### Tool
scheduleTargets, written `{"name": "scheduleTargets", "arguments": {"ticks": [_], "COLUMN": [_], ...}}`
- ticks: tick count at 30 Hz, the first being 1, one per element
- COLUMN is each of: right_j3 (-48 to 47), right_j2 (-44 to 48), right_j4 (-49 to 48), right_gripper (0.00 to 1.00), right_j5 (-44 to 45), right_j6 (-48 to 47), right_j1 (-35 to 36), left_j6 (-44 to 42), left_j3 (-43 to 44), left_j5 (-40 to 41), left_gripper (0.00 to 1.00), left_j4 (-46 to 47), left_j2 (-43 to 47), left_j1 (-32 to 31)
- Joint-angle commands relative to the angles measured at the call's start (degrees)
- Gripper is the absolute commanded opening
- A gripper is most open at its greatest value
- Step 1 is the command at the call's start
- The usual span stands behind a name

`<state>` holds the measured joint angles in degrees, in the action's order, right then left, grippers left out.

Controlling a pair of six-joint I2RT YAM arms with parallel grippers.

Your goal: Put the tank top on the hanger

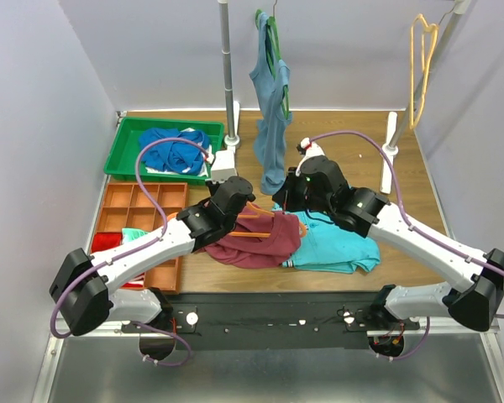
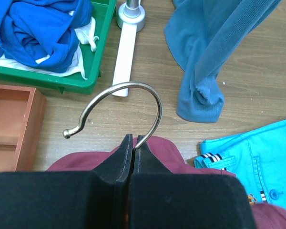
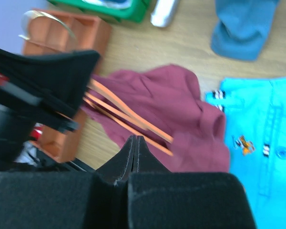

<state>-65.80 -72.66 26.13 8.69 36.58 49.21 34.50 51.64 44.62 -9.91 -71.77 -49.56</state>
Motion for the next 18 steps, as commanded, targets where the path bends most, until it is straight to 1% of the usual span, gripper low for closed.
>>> {"name": "scheduleTargets", "arguments": {"ticks": [1,4,5,8,9,10,13,15,16,18], "right_j3": [-3.7,-5.4,-7.2,-8.8,-8.3,-7.4,-1.7,2.7,3.7,4.8], "right_j2": [-2.1,-4.9,-5.4,-6.3,-5.9,-5.5,-2.0,0.7,1.2,1.5], "right_j4": [-2.4,-3.4,-3.4,-2.8,-1.6,-1.1,0.8,1.4,1.8,3.9], "right_gripper": [0.01,0.01,0.01,0.01,0.04,0.13,0.26,0.29,0.33,0.38], "right_j5": [-0.9,-1.5,-1.7,-0.8,-0.2,0.6,4.6,5.6,5.5,5.0], "right_j6": [0.6,0.3,0.2,-0.9,-1.3,-1.4,-1.3,-1.2,-1.2,-1.1], "right_j1": [0.5,0.6,0.6,0.6,0.5,0.5,0.6,0.5,0.6,0.6], "left_j6": [2.2,1.6,1.4,1.6,1.8,1.9,1.6,1.6,1.5,1.4], "left_j3": [0.9,1.8,2.1,2.8,2.6,2.4,1.6,1.5,1.6,2.0], "left_j5": [2.8,3.0,3.0,2.8,2.7,2.6,2.2,2.0,1.9,1.6], "left_gripper": [0.0,0.0,0.0,0.0,0.0,0.0,0.0,0.0,0.0,0.0], "left_j4": [-0.2,0.1,-0.1,-0.9,-1.0,-0.9,0.0,0.2,0.2,0.2], "left_j2": [-0.9,-1.8,-2.1,-2.9,-2.9,-2.5,-1.9,-2.0,-2.1,-2.4], "left_j1": [0.3,0.3,0.4,0.4,0.3,0.3,0.3,0.4,0.4,0.4]}}
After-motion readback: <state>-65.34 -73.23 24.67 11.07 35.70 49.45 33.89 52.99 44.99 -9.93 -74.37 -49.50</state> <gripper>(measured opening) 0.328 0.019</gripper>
